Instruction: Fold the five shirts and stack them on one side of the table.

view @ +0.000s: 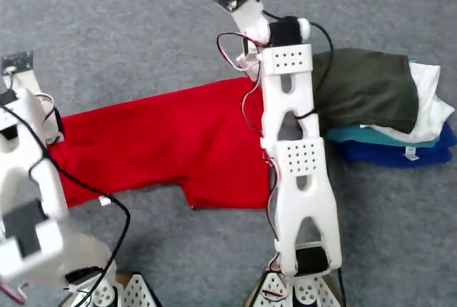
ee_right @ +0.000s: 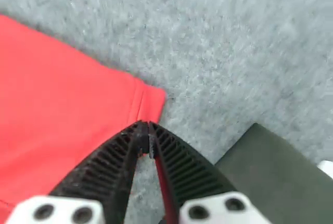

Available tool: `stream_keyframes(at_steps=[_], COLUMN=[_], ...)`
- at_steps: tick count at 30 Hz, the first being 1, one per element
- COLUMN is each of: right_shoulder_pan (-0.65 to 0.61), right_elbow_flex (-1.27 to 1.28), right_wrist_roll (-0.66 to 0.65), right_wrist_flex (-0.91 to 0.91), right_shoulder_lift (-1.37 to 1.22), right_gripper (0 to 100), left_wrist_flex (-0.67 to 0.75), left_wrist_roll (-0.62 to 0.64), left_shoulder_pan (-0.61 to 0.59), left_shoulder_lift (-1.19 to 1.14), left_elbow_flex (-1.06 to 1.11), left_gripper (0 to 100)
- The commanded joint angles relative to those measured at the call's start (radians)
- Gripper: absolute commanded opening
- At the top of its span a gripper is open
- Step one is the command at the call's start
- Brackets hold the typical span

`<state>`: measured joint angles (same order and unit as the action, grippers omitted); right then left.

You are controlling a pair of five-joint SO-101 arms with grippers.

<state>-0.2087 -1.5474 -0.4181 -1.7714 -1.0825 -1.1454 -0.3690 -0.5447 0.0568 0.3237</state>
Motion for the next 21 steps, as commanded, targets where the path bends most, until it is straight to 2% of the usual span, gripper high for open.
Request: stream_keyframes(at_steps=[1, 5, 9, 12, 16, 21], right_shoulder_pan=[-0.031, -0.054, -0.054, -0.050, -0.045, 0.004], right_elbow_flex=[0.136, 0.372, 0.538, 0.670, 0.780, 0.736], right_wrist_roll=[-0.008, -0.015, -0.017, -0.017, -0.015, -0.014], right_wrist_flex=[-0.017, -0.015, 0.021, 0.137, 0.282, 0.276], right_shoulder_lift=[0.209, 0.354, 0.384, 0.348, 0.251, 0.147], right_gripper=[0.2, 0.2, 0.2, 0.2, 0.2, 0.2], left_wrist_flex=[-0.124, -0.115, 0.071, 0.212, 0.311, 0.318], left_wrist_roll=[-0.044, -0.075, -0.083, -0.112, -0.172, -0.293], left_shoulder_pan=[0.060, 0.117, 0.081, 0.026, -0.069, -0.212], left_shoulder_lift=[0.245, 0.437, 0.555, 0.561, 0.529, 0.512], left_elbow_flex=[0.063, 0.301, 0.589, 0.733, 0.810, 0.801], left_gripper=[2, 2, 2, 2, 2, 2])
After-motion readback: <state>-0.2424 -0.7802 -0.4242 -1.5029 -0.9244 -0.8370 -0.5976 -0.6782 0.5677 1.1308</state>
